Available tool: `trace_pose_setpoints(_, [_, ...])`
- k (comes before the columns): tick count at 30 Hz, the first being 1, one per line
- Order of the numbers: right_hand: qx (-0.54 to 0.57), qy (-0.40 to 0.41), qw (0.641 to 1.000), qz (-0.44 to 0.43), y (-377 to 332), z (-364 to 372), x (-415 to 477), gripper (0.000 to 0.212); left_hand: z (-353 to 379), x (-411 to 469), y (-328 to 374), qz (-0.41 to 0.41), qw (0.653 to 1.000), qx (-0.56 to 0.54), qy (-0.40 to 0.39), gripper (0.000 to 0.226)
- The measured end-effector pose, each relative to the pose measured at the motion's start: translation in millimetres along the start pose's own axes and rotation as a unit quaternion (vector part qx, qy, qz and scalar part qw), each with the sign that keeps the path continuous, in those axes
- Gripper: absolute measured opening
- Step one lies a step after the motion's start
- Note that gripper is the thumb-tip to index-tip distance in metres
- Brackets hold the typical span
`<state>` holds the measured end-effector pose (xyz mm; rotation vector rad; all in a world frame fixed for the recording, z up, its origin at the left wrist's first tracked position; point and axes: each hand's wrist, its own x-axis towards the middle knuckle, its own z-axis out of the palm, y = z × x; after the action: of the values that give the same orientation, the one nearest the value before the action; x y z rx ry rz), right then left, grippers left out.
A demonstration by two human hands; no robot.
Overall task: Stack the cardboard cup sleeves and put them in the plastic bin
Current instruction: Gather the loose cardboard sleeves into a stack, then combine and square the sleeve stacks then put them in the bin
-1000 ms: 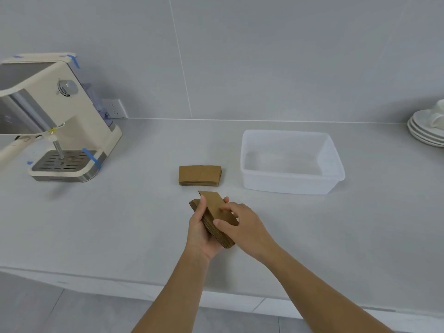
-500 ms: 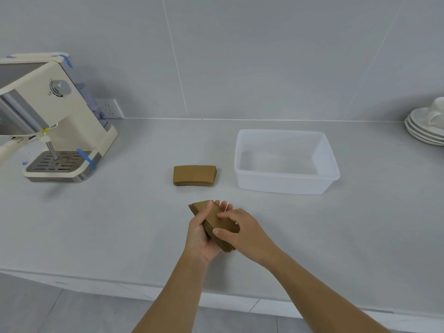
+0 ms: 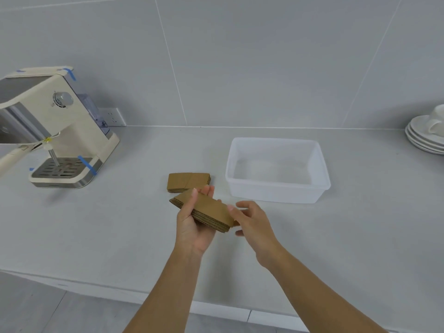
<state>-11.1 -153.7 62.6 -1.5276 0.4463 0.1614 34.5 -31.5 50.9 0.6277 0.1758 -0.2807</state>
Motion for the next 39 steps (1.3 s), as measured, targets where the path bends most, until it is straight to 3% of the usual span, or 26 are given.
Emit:
trace_pose_setpoints(4, [0.083,-0.085,0.990,0.071,-6.0,-9.4,-1.5,0.031,8.9,-1.3,-3.4,0.025,1.000,0.007,-0.017,0.020])
trace_pose_setpoints(6, [0.142,-0.109,0.980,0.085,-6.9,-13.6,-1.8,0.028,12.4,-3.3,-6.5,0.023,0.999,0.013,-0.027,0.032])
trace_pose_setpoints(8, [0.192,-0.119,0.969,0.100,-7.1,-17.9,-1.5,0.020,13.7,-5.6,-10.4,0.021,0.999,0.015,-0.028,0.044])
trace_pose_setpoints(11, [0.229,-0.117,0.959,0.119,-7.1,-22.3,-0.3,0.015,11.9,-9.2,-14.7,0.021,0.999,0.025,-0.034,0.039])
trace_pose_setpoints(15, [0.210,-0.098,0.967,0.107,-4.8,-28.1,1.1,0.013,12.9,-11.7,-12.3,0.001,0.996,0.069,-0.052,0.068])
trace_pose_setpoints(18, [0.183,-0.085,0.976,0.077,-7.8,-34.2,2.3,0.012,16.7,-13.2,-8.4,-0.006,0.994,0.097,-0.056,0.052])
trace_pose_setpoints(21, [0.135,-0.058,0.989,0.028,-16.3,-42.1,5.4,0.009,20.0,-14.3,-3.0,-0.010,0.983,0.173,-0.057,0.053])
trace_pose_setpoints(27, [0.071,-0.023,0.996,-0.048,-28.5,-58.3,9.1,0.017,15.4,-18.7,17.8,-0.018,0.962,0.273,0.014,0.047])
trace_pose_setpoints(33, [0.048,-0.030,0.996,-0.070,-25.6,-58.7,13.9,0.010,9.0,-25.1,26.8,0.018,0.916,0.389,0.091,0.028])
trace_pose_setpoints(39, [0.037,-0.047,0.995,-0.081,-24.3,-42.7,20.9,0.011,-1.5,-23.5,36.1,0.039,0.899,0.421,0.115,0.019])
